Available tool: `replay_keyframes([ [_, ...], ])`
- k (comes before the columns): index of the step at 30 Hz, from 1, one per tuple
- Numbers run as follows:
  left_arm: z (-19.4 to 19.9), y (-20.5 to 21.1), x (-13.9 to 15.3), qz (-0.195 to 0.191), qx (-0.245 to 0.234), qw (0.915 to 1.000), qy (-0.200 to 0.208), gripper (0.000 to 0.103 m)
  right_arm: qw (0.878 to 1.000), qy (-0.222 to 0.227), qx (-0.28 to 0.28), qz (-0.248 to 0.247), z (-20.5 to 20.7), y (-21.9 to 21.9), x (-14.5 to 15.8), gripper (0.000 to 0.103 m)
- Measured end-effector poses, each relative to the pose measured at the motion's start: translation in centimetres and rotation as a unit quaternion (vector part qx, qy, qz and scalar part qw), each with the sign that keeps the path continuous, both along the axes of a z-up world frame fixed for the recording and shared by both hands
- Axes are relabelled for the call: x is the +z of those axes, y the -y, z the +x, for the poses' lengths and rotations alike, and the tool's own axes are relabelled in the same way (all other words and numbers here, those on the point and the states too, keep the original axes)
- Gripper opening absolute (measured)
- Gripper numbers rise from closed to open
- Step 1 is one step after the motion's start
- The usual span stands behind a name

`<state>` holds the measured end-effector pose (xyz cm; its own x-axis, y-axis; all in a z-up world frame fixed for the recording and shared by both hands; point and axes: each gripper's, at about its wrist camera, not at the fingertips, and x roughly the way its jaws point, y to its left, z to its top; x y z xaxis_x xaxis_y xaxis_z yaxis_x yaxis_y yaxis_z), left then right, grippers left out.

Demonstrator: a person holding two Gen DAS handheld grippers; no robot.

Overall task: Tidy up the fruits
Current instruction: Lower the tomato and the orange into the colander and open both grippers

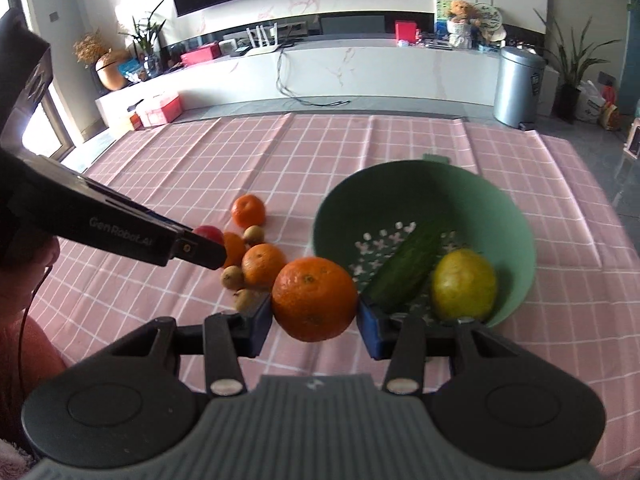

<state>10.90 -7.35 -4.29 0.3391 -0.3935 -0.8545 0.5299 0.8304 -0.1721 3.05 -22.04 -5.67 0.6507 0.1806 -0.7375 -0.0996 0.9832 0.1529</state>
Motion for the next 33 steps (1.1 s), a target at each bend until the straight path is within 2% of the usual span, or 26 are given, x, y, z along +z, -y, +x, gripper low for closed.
replay_keyframes([
  [6, 1.4, 4.4, -0.1, 0.000, -0.025, 0.9997, 0.003, 0.033, 0.999, -0.008, -0.042, -0.021, 1.4, 3.3, 0.2, 0.043],
  [15, 3.0, 8.2, -1.9, 0.029, -0.049, 0.9982, -0.020, 0.033, 0.996, -0.076, -0.046, -0.005, 4.4, 5.4, -2.4, 0.043],
  [25, 3.7, 9.6, -4.1, 0.077, -0.065, 0.9944, -0.033, 0.033, 0.993, -0.111, -0.039, -0.001, 5.7, 5.8, -4.5, 0.043],
  [33, 4.0, 9.7, -5.0, 0.082, -0.066, 0.9937, -0.038, 0.035, 0.993, -0.108, -0.038, -0.004, 5.9, 5.6, -4.9, 0.045],
])
